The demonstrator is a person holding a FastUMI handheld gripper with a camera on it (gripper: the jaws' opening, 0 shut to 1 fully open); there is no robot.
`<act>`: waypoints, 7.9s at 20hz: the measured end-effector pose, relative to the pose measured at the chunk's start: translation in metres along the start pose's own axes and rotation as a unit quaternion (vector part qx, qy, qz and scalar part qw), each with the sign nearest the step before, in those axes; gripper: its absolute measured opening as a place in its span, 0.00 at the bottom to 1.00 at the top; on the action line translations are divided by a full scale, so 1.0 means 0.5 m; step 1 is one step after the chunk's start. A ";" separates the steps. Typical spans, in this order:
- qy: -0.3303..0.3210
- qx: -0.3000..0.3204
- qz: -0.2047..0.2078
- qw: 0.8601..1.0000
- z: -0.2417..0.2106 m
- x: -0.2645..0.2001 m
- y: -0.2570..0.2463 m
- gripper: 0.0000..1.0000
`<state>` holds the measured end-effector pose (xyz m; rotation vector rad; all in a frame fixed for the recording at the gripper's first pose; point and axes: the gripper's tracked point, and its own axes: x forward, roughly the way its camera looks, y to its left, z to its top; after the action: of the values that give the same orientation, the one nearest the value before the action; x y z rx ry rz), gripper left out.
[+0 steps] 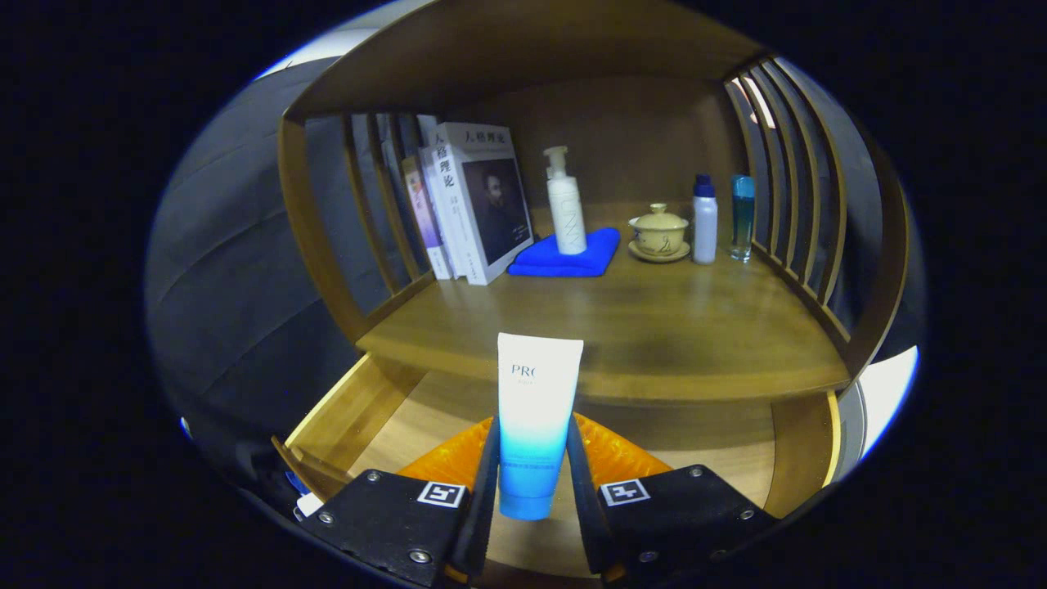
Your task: Pull open the drawer, take out the items inside it, and place them on the countertop above the cabinet.
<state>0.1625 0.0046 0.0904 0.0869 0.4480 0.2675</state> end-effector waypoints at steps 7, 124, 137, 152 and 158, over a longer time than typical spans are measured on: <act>-0.050 0.021 -0.057 0.997 0.119 0.080 -0.051 0.48; -0.161 -0.066 -0.197 0.965 -0.168 0.132 -0.011 0.93; -0.154 -0.042 -0.162 0.974 -0.158 0.039 -0.016 0.94; -0.280 -0.062 -0.139 0.948 -0.094 -0.318 0.035 0.93; -0.258 -0.044 -0.143 0.955 -0.132 -0.309 0.006 0.93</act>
<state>-0.0010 -0.0332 0.0958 0.0007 -0.0739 -0.0268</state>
